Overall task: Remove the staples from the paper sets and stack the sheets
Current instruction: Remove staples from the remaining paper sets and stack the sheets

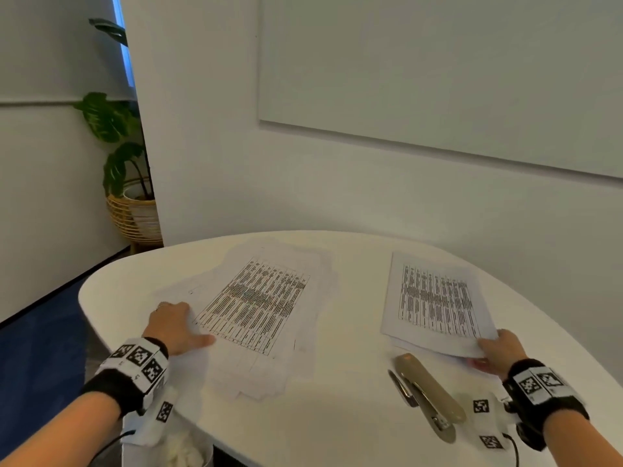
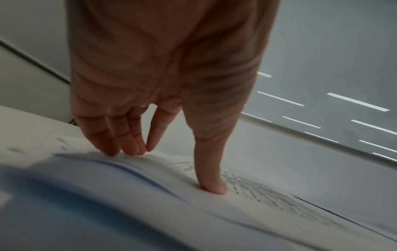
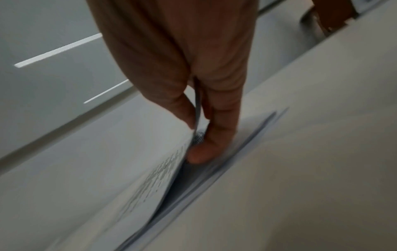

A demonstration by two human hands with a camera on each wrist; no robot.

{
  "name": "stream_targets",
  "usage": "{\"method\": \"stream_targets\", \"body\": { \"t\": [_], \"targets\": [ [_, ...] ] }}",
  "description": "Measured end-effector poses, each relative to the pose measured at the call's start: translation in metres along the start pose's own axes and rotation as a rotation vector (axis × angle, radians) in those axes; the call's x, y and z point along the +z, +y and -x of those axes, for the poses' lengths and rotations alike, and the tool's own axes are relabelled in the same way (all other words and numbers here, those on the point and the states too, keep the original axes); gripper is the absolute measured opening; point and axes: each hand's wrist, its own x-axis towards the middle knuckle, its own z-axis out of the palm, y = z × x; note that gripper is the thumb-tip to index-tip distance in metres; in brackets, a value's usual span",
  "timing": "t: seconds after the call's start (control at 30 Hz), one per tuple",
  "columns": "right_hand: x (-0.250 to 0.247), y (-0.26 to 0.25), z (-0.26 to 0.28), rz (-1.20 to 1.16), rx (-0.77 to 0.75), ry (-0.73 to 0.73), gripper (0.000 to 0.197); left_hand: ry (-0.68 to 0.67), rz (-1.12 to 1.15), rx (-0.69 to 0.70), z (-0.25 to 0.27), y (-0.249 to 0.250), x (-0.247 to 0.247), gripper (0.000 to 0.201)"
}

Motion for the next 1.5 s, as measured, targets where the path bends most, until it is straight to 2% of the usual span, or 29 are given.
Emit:
{"method": "stream_targets", "body": {
  "t": [0.03,0.1,0.13,0.2,0.37,0.47,0.53,0.6,0.67,0.77,0.8,0.9,0.97,1.0,1.07,1.13,1.2,1.3,1.43,1.5],
  "targets": [
    [-0.001,-0.002,0.003,0.034,0.033,0.022,0.019,-0.006,0.015,-0.014,-0.002,0.000,0.001,0.080],
    [-0.003,-0.005,0.004,0.157,0.025,0.157,0.050,-0.010,0.039,-0.040,-0.003,0.002,0.002,0.082],
    [-0.005,-0.010,0.012,0.194,-0.064,0.225,0.053,-0.014,0.049,-0.053,-0.004,0.002,0.003,0.084],
    [-0.003,-0.018,0.035,0.121,-0.253,0.248,0.046,-0.026,0.078,-0.088,-0.005,0.004,0.002,0.091],
    [0.015,-0.035,0.113,0.089,-0.510,-0.096,0.020,-0.070,0.095,-0.168,-0.002,0.006,-0.004,0.103],
    [0.036,-0.027,0.152,0.163,-0.681,-0.232,0.021,-0.064,0.089,-0.238,0.000,0.005,-0.007,0.114],
    [0.054,-0.014,0.162,0.268,-0.733,-0.325,0.018,-0.080,0.131,-0.227,-0.001,0.006,-0.005,0.116],
    [0.065,-0.004,0.173,0.444,-0.775,-0.417,0.037,-0.102,0.138,-0.217,0.001,0.009,-0.006,0.109],
    [0.070,0.003,0.182,0.597,-0.741,-0.486,0.054,-0.083,0.078,-0.246,0.006,0.012,-0.009,0.099],
    [0.073,0.008,0.193,0.719,-0.710,-0.641,0.101,-0.080,0.030,-0.281,0.013,0.015,-0.013,0.095],
    [0.074,0.009,0.197,0.777,-0.709,-0.666,0.109,-0.074,0.058,-0.292,0.012,0.016,-0.013,0.096],
    [0.079,0.018,0.205,0.862,-0.707,-0.534,0.131,-0.018,0.155,-0.303,0.013,0.019,-0.014,0.105],
    [0.087,0.024,0.210,0.857,-0.703,-0.403,0.123,-0.015,0.173,-0.308,0.019,0.020,-0.017,0.103],
    [0.093,0.029,0.204,0.905,-0.682,-0.338,0.112,-0.027,0.198,-0.313,0.020,0.018,-0.017,0.101],
    [0.103,0.051,0.197,0.901,-0.709,-0.195,0.077,-0.046,0.188,-0.283,0.020,0.016,-0.011,0.099],
    [0.115,0.072,0.184,0.846,-0.784,-0.063,0.061,-0.016,0.148,-0.263,0.027,0.015,-0.009,0.092],
    [0.113,0.072,0.189,0.822,-0.861,0.017,0.059,0.029,0.129,-0.289,0.030,0.016,-0.006,0.089],
    [0.119,0.076,0.189,0.809,-0.930,0.031,0.059,0.025,0.126,-0.292,0.033,0.018,-0.003,0.097],
    [0.122,0.075,0.190,0.776,-0.942,0.063,0.050,-0.009,0.084,-0.283,0.030,0.014,-0.005,0.092],
    [0.122,0.074,0.191,0.767,-0.936,0.032,0.052,-0.037,0.053,-0.289,0.027,0.010,-0.006,0.087]
  ]
}}
